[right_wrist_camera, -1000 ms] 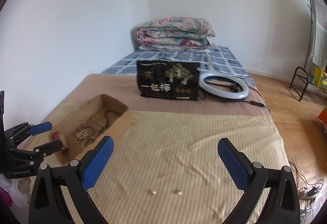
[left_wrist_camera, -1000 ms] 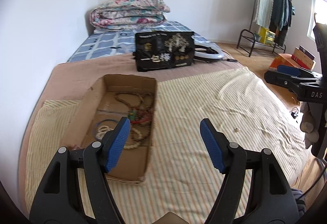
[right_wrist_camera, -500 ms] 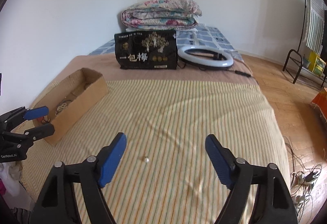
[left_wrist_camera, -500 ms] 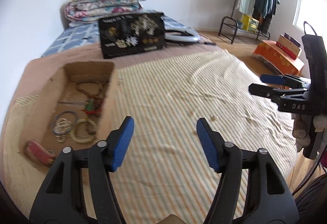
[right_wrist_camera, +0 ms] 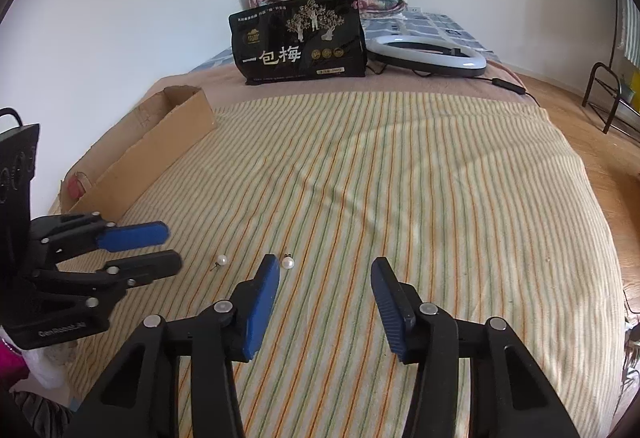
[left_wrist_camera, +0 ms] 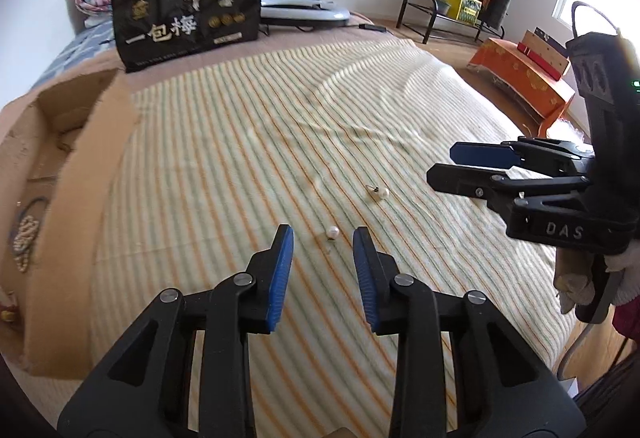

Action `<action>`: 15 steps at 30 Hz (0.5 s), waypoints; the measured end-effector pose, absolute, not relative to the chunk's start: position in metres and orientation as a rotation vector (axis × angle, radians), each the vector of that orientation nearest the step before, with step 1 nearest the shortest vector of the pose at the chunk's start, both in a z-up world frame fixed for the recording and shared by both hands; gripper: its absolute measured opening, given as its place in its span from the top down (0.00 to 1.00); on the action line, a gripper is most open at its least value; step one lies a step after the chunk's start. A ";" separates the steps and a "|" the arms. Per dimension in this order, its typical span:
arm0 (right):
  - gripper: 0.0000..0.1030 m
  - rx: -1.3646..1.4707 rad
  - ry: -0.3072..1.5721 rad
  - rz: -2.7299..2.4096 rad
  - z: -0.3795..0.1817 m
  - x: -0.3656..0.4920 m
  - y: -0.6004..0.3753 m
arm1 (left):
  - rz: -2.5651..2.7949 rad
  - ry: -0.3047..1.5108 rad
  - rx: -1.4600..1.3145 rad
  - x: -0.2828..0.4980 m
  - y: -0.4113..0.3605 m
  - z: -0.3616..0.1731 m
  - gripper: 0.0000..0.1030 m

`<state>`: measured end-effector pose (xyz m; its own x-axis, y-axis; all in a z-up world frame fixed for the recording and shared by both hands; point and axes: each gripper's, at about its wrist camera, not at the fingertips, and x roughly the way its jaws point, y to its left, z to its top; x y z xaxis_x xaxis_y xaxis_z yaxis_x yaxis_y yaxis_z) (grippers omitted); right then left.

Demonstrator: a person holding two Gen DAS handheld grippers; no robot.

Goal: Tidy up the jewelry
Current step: 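Move both tools toward the two loose pearls on the cover, then grasp one pearl with the left tool while the right tool grasps the other pearl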

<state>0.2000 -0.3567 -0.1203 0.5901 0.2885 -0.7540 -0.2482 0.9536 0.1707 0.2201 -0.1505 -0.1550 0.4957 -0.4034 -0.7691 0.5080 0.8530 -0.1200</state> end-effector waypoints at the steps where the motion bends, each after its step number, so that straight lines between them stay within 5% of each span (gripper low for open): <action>1: 0.54 0.048 0.888 0.316 -0.122 0.201 -0.356 | -0.556 0.899 0.128 0.221 -0.153 -0.158 0.72; 15: 0.63 -0.008 0.913 0.371 -0.143 0.210 -0.336 | -0.537 0.928 0.164 0.235 -0.164 -0.180 0.90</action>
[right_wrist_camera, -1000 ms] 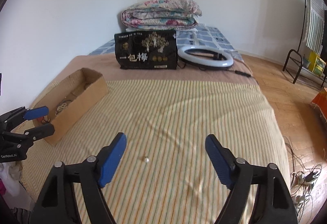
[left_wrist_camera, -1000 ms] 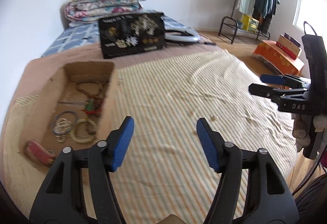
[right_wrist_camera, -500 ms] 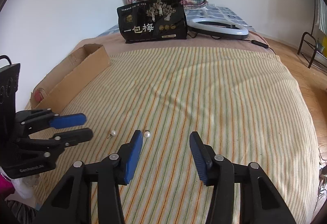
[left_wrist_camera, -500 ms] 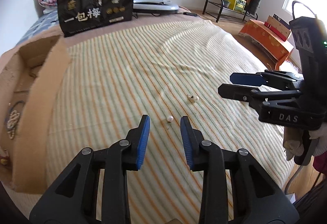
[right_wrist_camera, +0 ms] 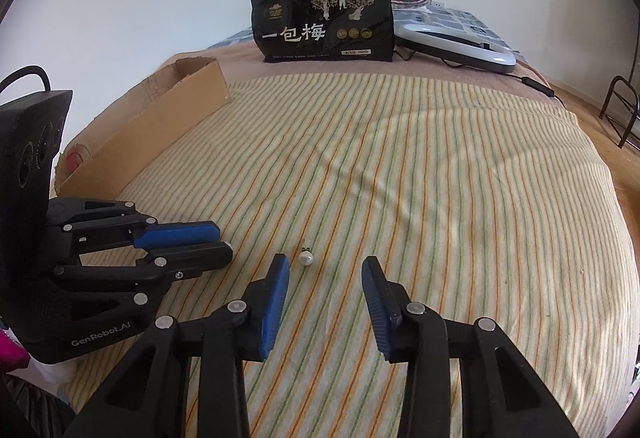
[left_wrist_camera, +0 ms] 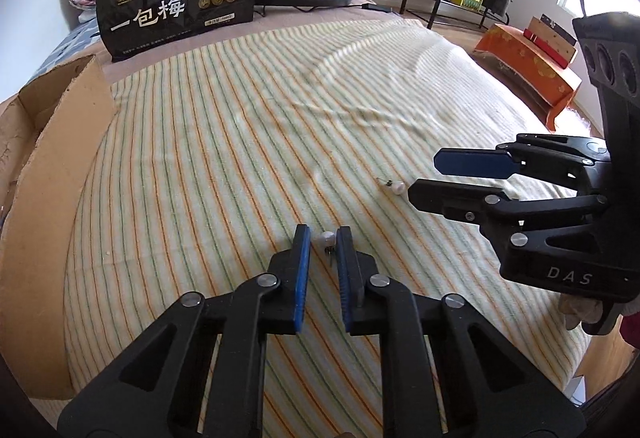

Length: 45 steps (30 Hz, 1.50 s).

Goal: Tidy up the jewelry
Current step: 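Grasp one pearl with the left tool while the right tool grasps the other pearl, then lift both pearls and carry them over the cardboard box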

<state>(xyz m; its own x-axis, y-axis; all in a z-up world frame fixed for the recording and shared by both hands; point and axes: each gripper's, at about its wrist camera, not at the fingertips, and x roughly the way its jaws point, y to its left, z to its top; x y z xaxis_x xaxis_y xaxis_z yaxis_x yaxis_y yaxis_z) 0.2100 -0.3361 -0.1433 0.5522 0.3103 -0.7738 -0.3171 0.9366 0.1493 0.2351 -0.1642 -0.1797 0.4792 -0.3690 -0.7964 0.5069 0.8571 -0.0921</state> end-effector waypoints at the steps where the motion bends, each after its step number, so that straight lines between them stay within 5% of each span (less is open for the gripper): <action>1: 0.63 -0.009 0.914 0.373 -0.144 0.210 -0.336 | -0.534 0.929 0.168 0.236 -0.164 -0.180 0.92; 11: 0.74 -0.058 0.935 0.390 -0.153 0.220 -0.320 | -0.523 0.923 0.186 0.235 -0.162 -0.182 0.94; 17: 0.94 -0.079 0.939 0.389 -0.157 0.221 -0.315 | -0.518 0.925 0.181 0.235 -0.158 -0.180 0.94; 45: 0.94 -0.061 0.836 0.354 -0.081 0.176 -0.318 | -0.495 0.791 0.127 0.191 -0.114 -0.106 0.94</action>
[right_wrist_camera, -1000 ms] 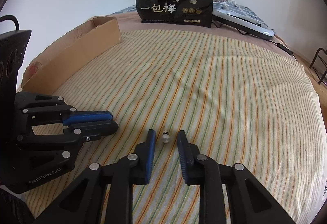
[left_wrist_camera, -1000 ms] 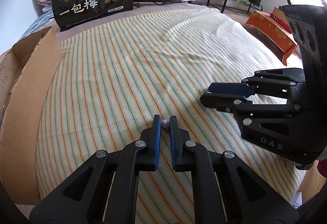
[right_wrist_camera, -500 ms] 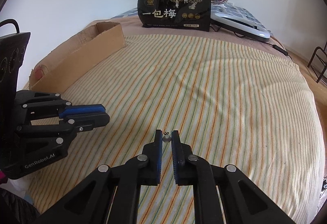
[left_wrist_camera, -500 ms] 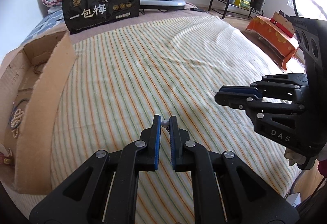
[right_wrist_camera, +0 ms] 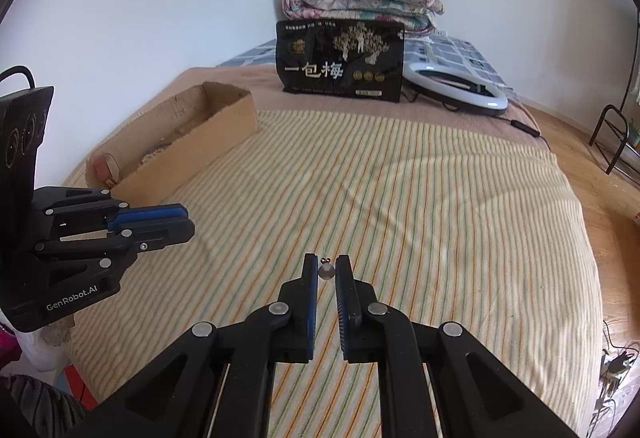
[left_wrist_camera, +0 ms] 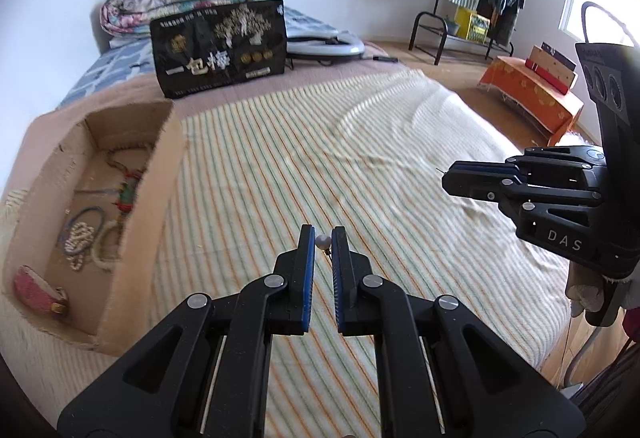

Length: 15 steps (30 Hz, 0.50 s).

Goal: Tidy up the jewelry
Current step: 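Lift both pearls and carry them over the cardboard box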

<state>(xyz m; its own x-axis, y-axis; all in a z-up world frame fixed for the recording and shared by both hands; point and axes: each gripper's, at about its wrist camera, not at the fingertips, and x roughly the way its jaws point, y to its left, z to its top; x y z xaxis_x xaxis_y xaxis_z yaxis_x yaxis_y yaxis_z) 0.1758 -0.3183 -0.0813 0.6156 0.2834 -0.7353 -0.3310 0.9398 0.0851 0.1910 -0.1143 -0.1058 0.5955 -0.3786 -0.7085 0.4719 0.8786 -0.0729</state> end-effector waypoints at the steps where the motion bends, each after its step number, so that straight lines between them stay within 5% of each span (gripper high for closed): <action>1: 0.94 -0.061 0.830 0.354 -0.078 0.175 -0.317 | -0.493 0.782 0.125 0.189 -0.111 -0.101 0.94; 15: 0.94 -0.072 0.764 0.380 -0.031 0.182 -0.279 | -0.414 0.699 0.085 0.188 -0.050 -0.061 0.94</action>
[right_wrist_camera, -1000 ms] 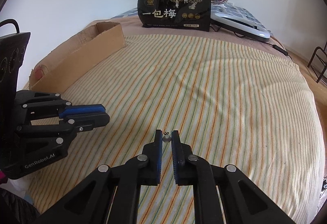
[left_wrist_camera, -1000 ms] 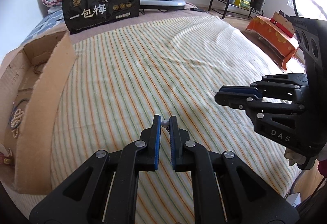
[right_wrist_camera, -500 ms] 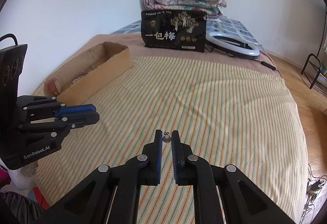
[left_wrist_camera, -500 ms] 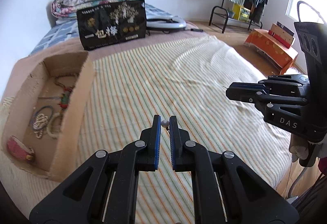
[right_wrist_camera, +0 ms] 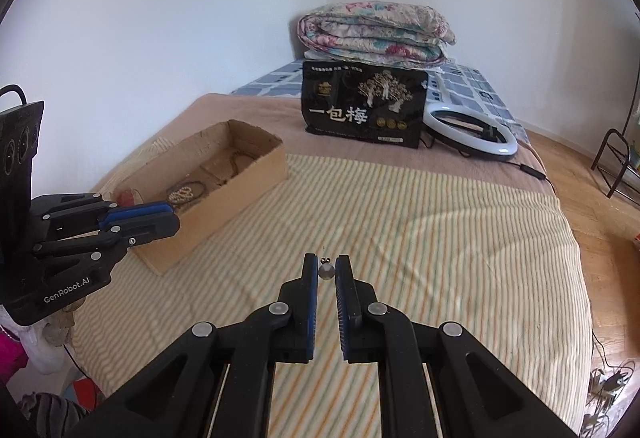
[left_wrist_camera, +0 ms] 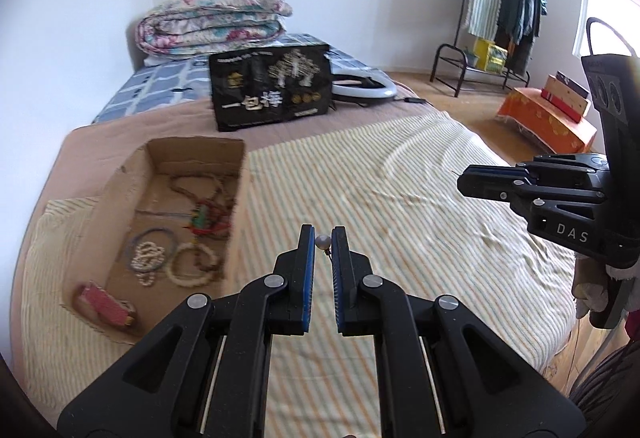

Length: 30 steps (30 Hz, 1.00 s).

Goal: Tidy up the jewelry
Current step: 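Lift both pearls and carry them over the cardboard box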

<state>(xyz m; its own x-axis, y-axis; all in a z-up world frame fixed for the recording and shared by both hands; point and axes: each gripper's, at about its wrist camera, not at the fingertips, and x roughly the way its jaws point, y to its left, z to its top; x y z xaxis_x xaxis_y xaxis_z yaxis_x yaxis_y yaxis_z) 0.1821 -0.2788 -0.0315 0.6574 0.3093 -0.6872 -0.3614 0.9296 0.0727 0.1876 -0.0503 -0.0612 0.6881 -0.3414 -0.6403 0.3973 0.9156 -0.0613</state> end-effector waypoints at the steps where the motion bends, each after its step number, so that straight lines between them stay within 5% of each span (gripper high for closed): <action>1: 0.94 -0.074 0.762 0.385 -0.030 0.184 -0.275 | -0.406 0.696 0.083 0.189 -0.045 -0.060 0.94; 30: 0.94 -0.095 0.740 0.583 -0.011 0.286 -0.113 | -0.168 0.720 0.013 0.223 0.070 -0.063 0.94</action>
<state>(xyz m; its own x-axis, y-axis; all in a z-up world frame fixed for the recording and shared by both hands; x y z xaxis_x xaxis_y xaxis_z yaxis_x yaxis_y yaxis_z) 0.2859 -0.1130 -0.0109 0.5885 0.4675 -0.6596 -0.5324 0.8381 0.1190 0.2227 0.0700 -0.0631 0.7387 -0.1481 -0.6575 0.1574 0.9865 -0.0454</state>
